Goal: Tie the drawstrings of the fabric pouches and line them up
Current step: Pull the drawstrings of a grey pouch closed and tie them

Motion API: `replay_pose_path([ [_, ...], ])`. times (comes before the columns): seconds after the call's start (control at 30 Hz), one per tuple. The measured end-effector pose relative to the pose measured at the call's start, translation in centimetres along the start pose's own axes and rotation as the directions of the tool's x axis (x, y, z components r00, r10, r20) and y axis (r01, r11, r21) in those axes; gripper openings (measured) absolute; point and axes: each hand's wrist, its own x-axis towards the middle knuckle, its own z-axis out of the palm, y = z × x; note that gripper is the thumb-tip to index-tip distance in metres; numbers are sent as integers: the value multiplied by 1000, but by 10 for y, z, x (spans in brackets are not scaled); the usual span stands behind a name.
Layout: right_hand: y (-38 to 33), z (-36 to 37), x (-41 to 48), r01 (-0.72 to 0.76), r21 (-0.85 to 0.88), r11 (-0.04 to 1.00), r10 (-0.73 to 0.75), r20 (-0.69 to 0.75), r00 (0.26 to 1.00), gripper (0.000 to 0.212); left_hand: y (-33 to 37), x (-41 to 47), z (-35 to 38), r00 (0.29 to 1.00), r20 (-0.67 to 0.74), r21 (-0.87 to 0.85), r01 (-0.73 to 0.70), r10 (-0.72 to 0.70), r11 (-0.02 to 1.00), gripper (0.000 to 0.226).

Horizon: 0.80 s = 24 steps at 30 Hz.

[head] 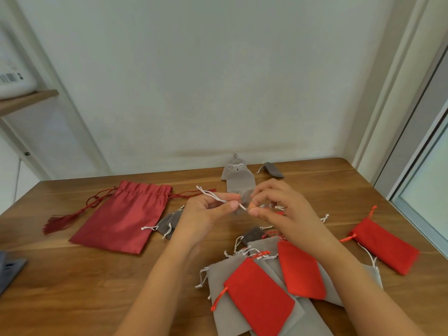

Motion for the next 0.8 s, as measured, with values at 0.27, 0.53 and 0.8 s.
replay_pose_path([
  [0.27,-5,-5,-2,-53,194,980,41,68,997,16,3,-3,2,989,53,110,-146,141,983,15],
  [0.53,0,5,-4,-130,47,990,126,82,989,29,-4,-5,5,958,96,230,-287,272,930,25],
  [0.8,-4,10,-3,-225,262,939,214,68,974,36,-11,-8,9,871,101,437,-473,481,765,20],
])
